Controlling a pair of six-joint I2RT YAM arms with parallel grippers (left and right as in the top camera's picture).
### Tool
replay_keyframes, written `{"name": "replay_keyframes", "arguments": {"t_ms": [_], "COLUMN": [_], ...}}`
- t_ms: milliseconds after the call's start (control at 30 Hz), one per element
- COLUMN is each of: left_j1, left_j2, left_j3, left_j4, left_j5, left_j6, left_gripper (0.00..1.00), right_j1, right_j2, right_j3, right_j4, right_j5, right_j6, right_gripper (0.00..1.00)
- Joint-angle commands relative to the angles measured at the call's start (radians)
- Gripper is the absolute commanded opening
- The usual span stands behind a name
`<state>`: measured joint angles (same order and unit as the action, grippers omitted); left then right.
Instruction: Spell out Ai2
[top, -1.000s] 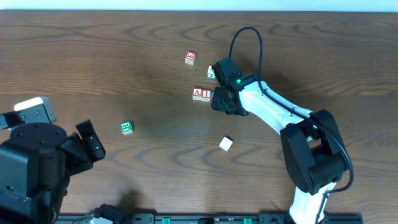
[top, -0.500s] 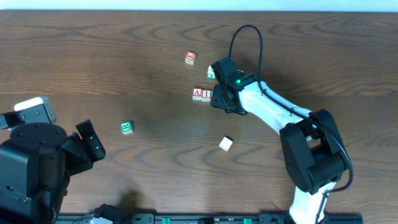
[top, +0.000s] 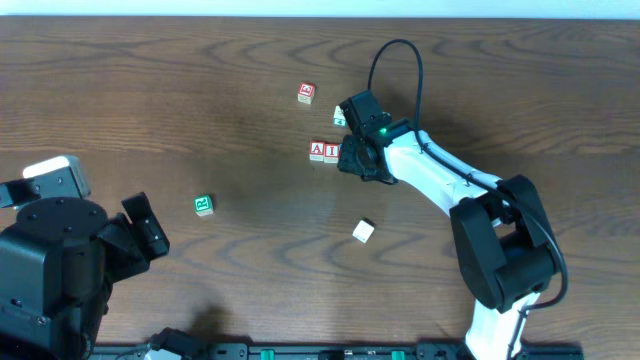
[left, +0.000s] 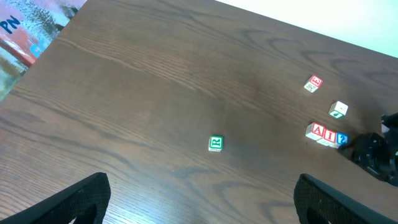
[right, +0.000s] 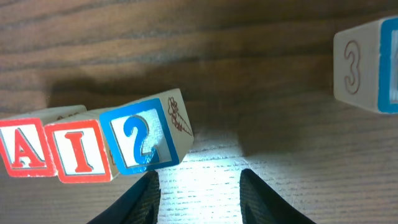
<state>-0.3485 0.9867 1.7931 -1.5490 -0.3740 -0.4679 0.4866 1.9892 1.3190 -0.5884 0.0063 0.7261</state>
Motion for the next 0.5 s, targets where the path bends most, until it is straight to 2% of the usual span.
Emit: {"name": "replay_keyframes", "arguments": {"t_ms": [0,233,467], "left_j1": [0.001,0.001,0.002], "left_j2": [0.003,0.003,0.003], "left_j3": [0.009,0.009,0.009], "left_j4": [-0.006,-0.005,-0.006], "left_j5": [-0.026,-0.026,-0.026], "left_j6": [0.0,-0.001,-0.001], "left_gripper": [0.96,0.95,0.95], "right_j1": [-0.007,-0.051,-0.089], "right_j2": [0.012,0.012,0.012], "right_j3": [-0.003,-0.003,-0.003], "right_j4": [-0.03,-0.167,-0.065], "right_j5": [-0.061,-0.068,0.01], "right_j6": [-0.014,-0.017,-0.055], "right_gripper": [0.42,0.37,0.4]}}
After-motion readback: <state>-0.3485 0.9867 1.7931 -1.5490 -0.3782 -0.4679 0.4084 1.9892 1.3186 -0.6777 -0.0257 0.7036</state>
